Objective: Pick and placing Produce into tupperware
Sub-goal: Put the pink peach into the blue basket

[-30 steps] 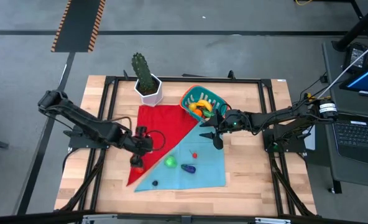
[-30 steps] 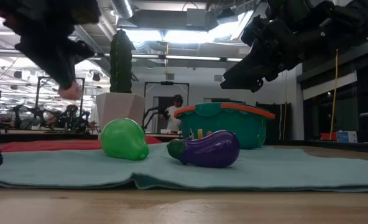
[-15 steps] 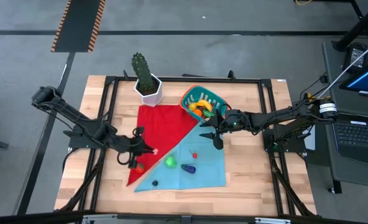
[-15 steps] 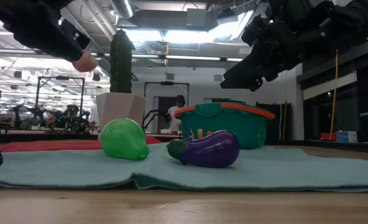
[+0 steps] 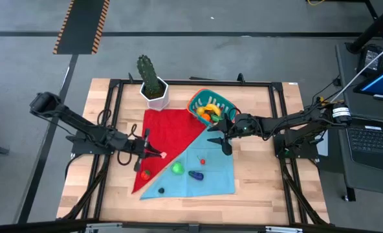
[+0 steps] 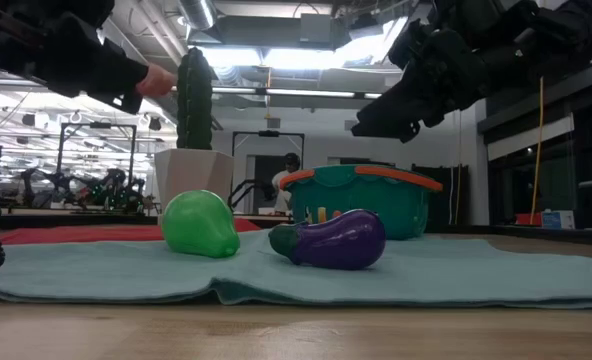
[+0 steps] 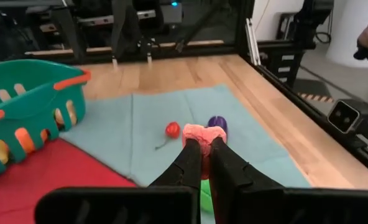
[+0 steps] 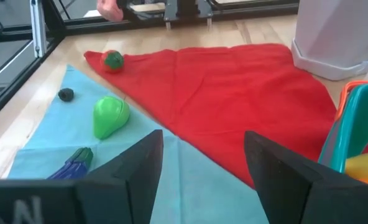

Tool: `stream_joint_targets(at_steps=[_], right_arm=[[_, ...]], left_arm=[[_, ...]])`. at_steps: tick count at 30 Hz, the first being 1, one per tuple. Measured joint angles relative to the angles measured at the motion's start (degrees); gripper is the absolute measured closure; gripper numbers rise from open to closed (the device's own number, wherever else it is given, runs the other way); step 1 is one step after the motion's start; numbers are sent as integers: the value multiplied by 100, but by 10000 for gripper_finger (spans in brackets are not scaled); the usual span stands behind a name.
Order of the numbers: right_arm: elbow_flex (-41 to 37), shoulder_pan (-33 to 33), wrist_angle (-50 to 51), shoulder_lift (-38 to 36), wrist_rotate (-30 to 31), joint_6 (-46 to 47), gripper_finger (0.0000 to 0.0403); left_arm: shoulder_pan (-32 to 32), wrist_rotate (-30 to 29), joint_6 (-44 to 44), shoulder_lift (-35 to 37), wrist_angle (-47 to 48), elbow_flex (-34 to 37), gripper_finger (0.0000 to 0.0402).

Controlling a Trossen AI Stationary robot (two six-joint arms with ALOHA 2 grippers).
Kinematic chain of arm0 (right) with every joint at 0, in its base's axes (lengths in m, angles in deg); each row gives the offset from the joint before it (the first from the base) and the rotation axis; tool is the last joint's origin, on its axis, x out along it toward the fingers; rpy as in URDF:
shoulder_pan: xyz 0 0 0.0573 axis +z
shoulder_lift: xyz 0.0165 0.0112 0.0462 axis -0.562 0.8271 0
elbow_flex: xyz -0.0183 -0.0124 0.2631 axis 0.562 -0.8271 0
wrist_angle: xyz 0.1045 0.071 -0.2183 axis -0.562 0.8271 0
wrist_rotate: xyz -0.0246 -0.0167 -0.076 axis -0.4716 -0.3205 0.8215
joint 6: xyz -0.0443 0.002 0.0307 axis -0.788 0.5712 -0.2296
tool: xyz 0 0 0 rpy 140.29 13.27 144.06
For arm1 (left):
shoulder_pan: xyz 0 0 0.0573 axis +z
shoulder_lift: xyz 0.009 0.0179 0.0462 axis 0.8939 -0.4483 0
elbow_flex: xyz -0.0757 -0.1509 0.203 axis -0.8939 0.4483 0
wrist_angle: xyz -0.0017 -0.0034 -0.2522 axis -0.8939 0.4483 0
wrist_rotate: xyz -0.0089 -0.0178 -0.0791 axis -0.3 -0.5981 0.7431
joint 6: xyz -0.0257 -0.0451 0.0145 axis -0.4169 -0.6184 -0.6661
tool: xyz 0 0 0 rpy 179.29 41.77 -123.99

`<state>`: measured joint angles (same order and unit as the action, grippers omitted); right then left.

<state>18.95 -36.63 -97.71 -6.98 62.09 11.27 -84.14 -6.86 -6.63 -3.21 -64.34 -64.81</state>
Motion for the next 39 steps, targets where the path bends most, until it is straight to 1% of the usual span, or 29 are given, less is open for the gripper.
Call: stream_joint_targets(at_steps=[3, 11, 17, 20, 22, 24, 26, 29, 32, 34, 37, 39], right_arm=[[0, 0, -59, 0, 0, -11, 178], [0, -23, -463, 0, -2, -422, 178], [-62, -340, -628, 0, 2, -429, 178], [-363, -540, -1194, -48, 56, -342, 178], [-646, -692, -1582, -199, 420, -227, 178], [-988, -796, -1919, -395, 975, -86, 178], [-1374, -853, -2271, -621, 1196, -11, 178], [-1817, -866, -2741, -1007, 1194, -21, 178], [-2107, -866, -2733, -1342, 1111, 2, 178], [-2193, -866, -2728, -1527, 1016, 24, 178], [-2227, -861, -2680, -1704, 1003, -122, 178], [-2225, -861, -2635, -1806, 1005, -198, 178]], left_arm=[[208, 163, 32, -2, -254, 73, 396], [920, 666, 109, -64, -427, 75, 396], [1547, 1140, 294, -393, -1051, 28, 398], [1857, 1230, 307, -694, -1135, -95, 396], [2042, 1229, 317, -957, -1156, -185, 395], [2217, 1280, 403, -1238, -1337, -284, 397], [2405, 1460, 456, -1511, -1580, -397, 398], [2689, 1747, 460, -1924, -1824, -658, 394], [2930, 1784, 453, -2389, -1821, -1044, 395], [3036, 1830, 459, -2740, -1790, -1350, 398], [3193, 2072, 540, -3241, -1775, -1878, 395], [3267, 2081, 602, -3542, -1751, -2167, 393]])
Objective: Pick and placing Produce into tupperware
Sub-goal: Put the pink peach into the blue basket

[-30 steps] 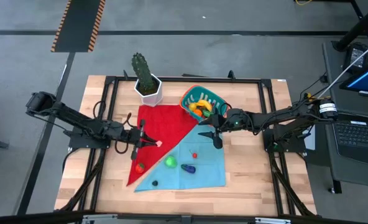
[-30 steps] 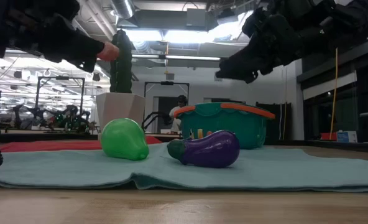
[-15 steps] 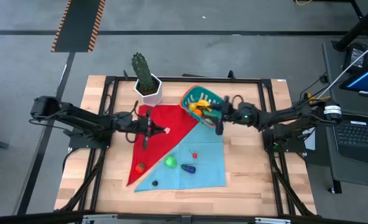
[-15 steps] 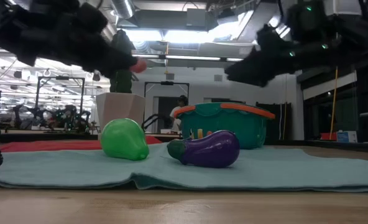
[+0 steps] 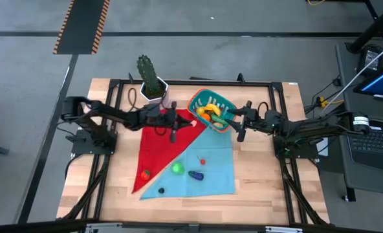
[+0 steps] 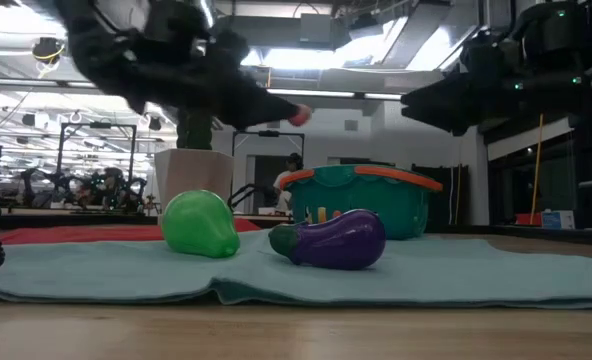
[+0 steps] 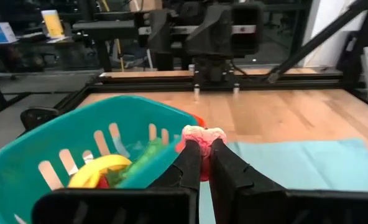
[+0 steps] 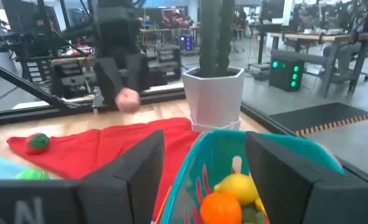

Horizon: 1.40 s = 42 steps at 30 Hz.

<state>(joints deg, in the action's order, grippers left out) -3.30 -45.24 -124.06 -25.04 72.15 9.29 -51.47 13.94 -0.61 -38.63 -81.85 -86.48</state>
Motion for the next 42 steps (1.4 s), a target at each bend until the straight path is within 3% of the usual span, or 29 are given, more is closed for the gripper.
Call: stream_joint_targets(at_steps=[7, 17, 21, 26, 34, 37, 42], right_arm=[[0, -30, 84, -74, 9, -248, 178], [0, -155, 150, -70, 22, -234, 178], [0, -155, 147, -70, 22, -232, 178], [0, -155, 177, -70, 22, -218, 178], [0, -153, 288, -70, 18, -84, 178], [0, -153, 308, -70, 17, -80, 178], [0, -153, 310, -70, 15, -92, 178]], left_arm=[[194, -104, 3, -747, 6, -690, 395], [165, -1222, 18, -901, 93, -1037, 397], [24, -2025, 108, -901, 998, -1369, 398], [-132, -2387, 520, -926, 2517, -2127, 398], [-28, -2252, 765, -949, 3580, -2792, 398], [81, -1839, 706, -949, 3593, -2871, 398], [139, -1784, 620, -949, 3582, -2872, 398]])
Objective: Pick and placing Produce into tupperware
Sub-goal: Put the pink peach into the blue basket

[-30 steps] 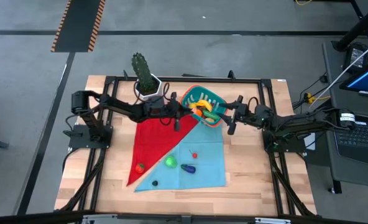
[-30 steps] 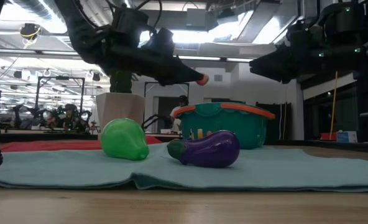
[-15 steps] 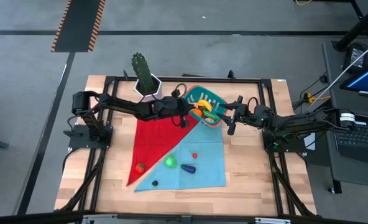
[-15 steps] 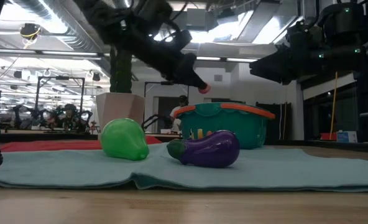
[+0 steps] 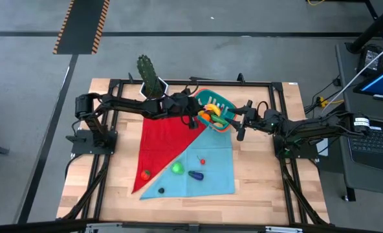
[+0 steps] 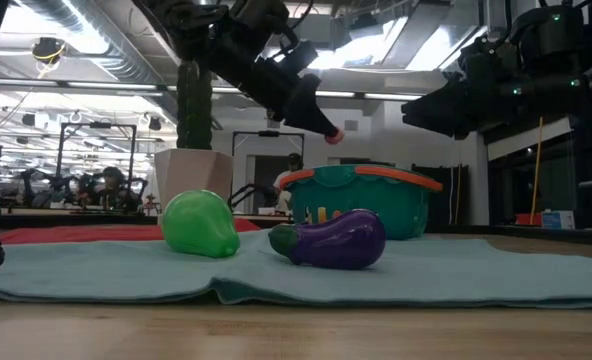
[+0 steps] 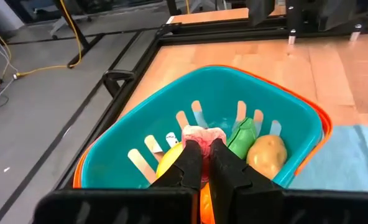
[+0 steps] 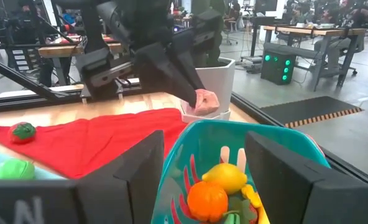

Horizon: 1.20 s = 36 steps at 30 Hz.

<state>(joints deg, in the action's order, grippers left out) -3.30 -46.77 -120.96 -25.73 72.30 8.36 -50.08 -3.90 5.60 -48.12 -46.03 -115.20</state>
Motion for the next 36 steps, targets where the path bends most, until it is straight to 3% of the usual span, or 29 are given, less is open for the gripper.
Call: stream_joint_targets(at_steps=[8, 13, 21, 27, 36], right_arm=[[2, 0, -6, 0, -4, -6, 178], [4, 0, -37, 0, -7, -6, 178], [11, 0, 4, -10, -7, -14, 178], [9, 0, 67, -9, -6, -28, 178], [9, 0, 89, -9, -4, -24, 178]], left_arm=[[32, 223, 125, -93, -58, -21, 398], [132, 573, 171, -546, -11, -428, 398], [234, 811, 310, -973, 816, -1104, 398], [259, 944, 413, -984, 1180, -1211, 398], [254, 928, 405, -984, 1193, -1211, 322]])
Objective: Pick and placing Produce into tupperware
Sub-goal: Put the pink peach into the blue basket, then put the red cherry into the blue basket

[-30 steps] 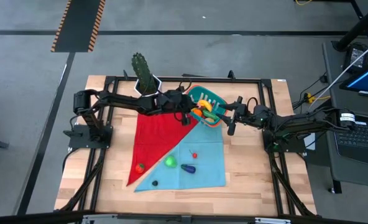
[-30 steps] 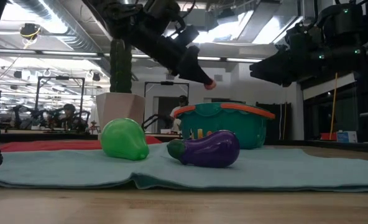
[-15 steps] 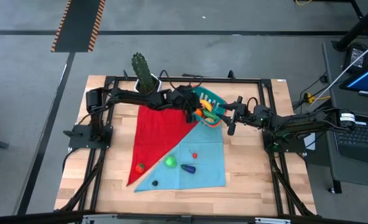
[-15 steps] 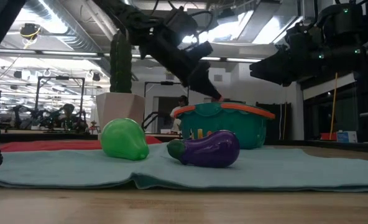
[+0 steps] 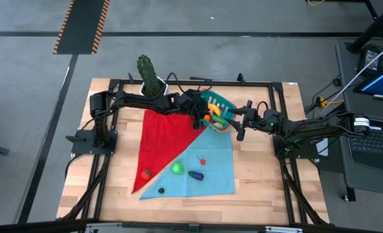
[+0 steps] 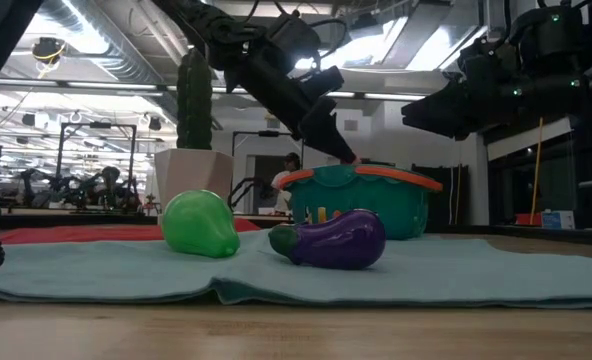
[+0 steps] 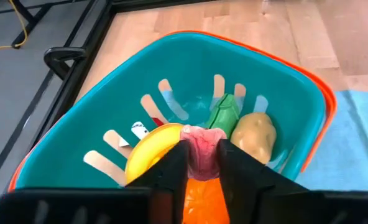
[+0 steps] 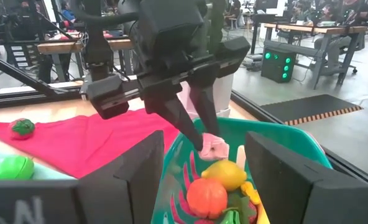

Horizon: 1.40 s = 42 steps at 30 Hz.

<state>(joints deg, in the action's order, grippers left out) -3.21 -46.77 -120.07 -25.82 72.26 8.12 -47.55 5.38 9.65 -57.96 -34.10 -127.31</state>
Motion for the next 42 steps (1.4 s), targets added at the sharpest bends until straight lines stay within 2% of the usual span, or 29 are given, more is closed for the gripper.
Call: stream_joint_targets(at_steps=[7, 14, 23, 29, 32, 37, 42], right_arm=[[0, 0, 25, 0, 0, 7, 178], [-2, 0, 78, 0, 0, 19, 178], [-7, 4, 100, 2, -11, 315, 178], [-7, 4, 103, 2, -13, 341, 178], [-7, 4, 97, 2, -13, 405, 178], [-7, 4, 57, 2, -20, 682, 178], [75, 4, -19, 4, -444, 784, 178]], left_arm=[[4, -40, 9, 0, -55, 0, 276], [-22, -42, 29, 92, -330, 0, 257], [-378, -42, 283, 370, -95, 14, 269], [-663, -26, 183, 382, -94, 336, 277], [-781, 361, -120, 484, -85, 597, 282], [-1110, 677, -287, 983, -193, 1049, 291], [-1431, 467, -451, 1757, -708, 1826, 304]])
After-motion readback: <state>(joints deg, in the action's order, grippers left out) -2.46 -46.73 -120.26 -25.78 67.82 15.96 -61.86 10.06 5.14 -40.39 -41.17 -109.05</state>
